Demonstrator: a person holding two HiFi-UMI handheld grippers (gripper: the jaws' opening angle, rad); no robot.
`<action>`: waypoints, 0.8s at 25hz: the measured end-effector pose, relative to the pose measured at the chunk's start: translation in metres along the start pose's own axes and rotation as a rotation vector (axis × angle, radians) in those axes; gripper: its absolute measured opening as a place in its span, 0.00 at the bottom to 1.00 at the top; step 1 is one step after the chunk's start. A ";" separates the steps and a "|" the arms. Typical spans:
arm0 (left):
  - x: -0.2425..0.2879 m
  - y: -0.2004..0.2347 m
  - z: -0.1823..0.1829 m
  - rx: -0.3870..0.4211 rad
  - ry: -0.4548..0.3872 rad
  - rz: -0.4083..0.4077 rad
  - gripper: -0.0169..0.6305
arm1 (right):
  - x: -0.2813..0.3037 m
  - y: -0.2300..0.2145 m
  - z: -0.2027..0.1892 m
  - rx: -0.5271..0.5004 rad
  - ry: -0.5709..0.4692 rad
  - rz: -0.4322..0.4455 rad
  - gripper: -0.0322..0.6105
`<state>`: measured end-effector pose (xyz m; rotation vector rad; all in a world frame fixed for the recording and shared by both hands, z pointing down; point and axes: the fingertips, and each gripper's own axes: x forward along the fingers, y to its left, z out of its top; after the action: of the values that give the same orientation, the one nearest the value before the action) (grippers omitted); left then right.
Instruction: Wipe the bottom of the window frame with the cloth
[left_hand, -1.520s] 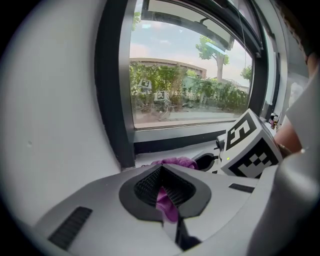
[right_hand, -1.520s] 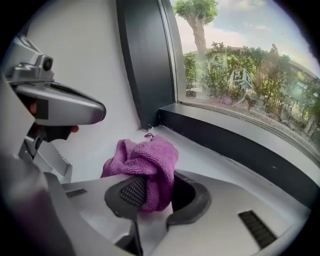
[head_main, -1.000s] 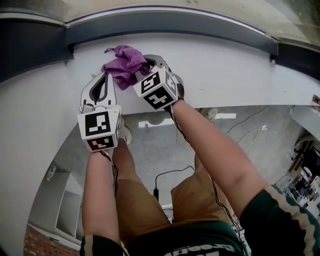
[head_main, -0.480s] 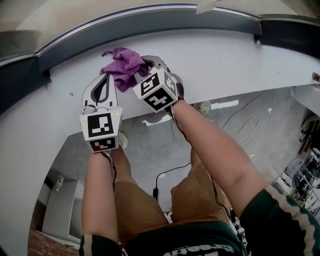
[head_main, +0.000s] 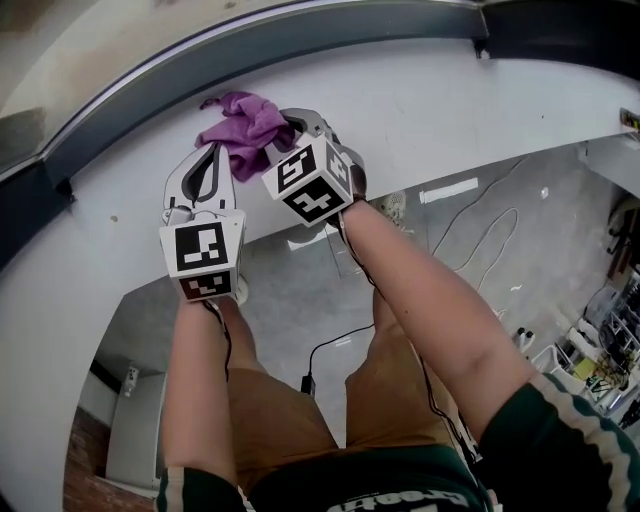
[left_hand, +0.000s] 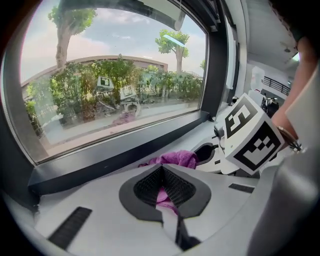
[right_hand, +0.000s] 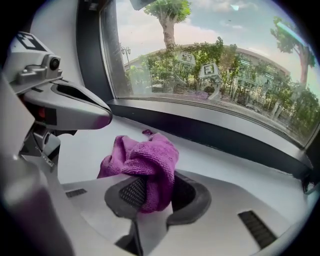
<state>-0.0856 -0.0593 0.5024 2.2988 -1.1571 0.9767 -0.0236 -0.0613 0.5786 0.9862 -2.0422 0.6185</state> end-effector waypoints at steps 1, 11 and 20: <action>0.004 -0.005 0.002 0.001 0.001 -0.005 0.04 | -0.003 -0.006 -0.003 0.006 0.001 -0.006 0.21; 0.033 -0.043 0.015 0.020 0.008 -0.044 0.04 | -0.023 -0.048 -0.024 0.050 -0.002 -0.054 0.21; 0.053 -0.069 0.029 0.036 0.008 -0.075 0.04 | -0.039 -0.082 -0.040 0.060 0.002 -0.092 0.21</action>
<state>0.0041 -0.0654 0.5199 2.3460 -1.0508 0.9855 0.0759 -0.0646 0.5778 1.1076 -1.9741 0.6343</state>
